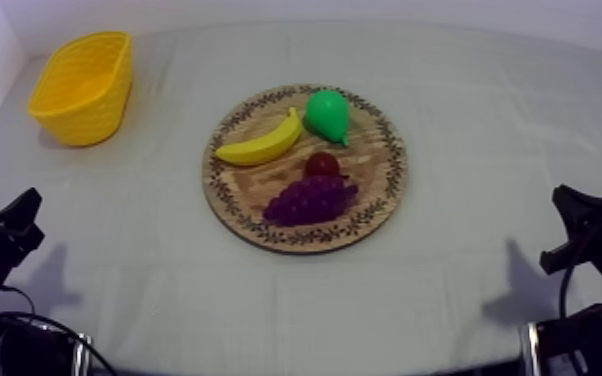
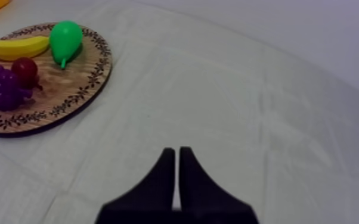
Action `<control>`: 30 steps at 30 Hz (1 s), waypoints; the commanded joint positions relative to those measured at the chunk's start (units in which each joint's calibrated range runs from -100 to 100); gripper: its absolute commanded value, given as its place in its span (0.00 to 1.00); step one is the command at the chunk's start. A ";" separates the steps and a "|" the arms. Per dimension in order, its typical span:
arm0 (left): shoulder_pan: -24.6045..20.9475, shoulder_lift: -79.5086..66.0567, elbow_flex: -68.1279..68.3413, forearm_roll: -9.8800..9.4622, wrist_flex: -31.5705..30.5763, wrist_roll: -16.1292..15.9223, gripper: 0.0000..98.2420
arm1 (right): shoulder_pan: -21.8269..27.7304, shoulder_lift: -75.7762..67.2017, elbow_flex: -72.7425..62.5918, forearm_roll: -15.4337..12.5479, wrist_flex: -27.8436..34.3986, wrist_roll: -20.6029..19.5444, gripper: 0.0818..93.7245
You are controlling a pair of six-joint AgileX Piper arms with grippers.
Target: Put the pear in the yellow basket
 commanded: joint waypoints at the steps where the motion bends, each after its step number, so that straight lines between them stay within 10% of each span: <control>1: -0.43 0.00 0.04 0.02 0.02 -0.16 0.00 | 0.01 -0.04 0.00 -0.01 0.01 -0.05 0.00; 23: 4.90 0.00 -0.38 0.71 2.04 -2.03 0.00 | 0.01 -0.04 0.00 -0.01 0.01 -0.04 0.00; 30: 10.02 1.01 -1.31 7.79 2.55 -8.76 0.00 | 0.01 -0.04 0.00 -0.01 0.01 -0.05 0.00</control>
